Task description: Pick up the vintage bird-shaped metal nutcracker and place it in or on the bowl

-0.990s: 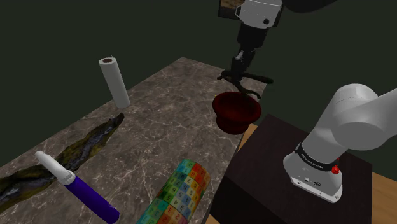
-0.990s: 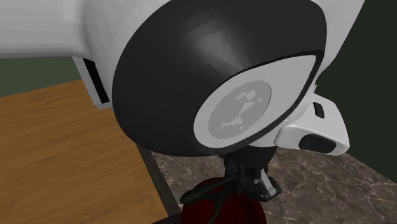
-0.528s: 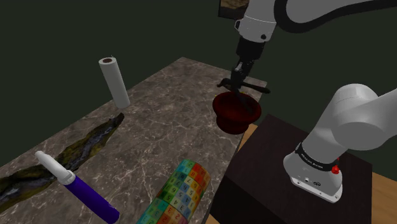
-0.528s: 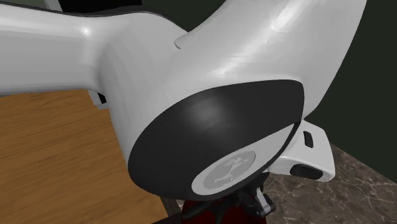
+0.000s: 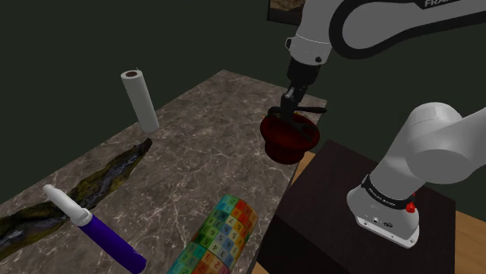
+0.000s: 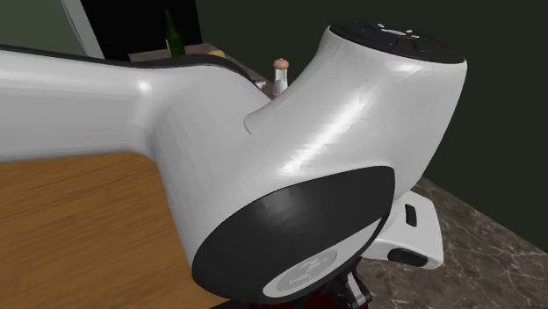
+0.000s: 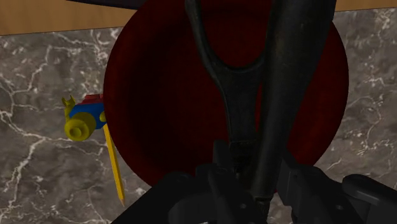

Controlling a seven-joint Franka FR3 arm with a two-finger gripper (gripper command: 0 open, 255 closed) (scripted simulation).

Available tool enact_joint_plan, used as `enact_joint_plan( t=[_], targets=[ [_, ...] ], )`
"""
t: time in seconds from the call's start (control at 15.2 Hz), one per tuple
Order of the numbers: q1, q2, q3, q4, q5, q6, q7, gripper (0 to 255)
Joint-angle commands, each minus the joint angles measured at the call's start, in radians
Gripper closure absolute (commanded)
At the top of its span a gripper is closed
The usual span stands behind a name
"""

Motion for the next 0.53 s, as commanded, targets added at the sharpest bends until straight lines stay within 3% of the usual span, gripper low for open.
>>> enact_joint_plan(
  t=[0.0, 0.2, 0.26, 0.46],
  targets=[
    [0.0, 0.001, 0.0, -0.001, 0.0, 0.002, 0.0, 255],
    [0.0, 0.001, 0.0, -0.001, 0.0, 0.002, 0.0, 255],
    [0.0, 0.001, 0.0, -0.001, 0.0, 0.002, 0.0, 0],
    [0.0, 0.001, 0.0, -0.001, 0.0, 0.002, 0.0, 0]
  ],
)
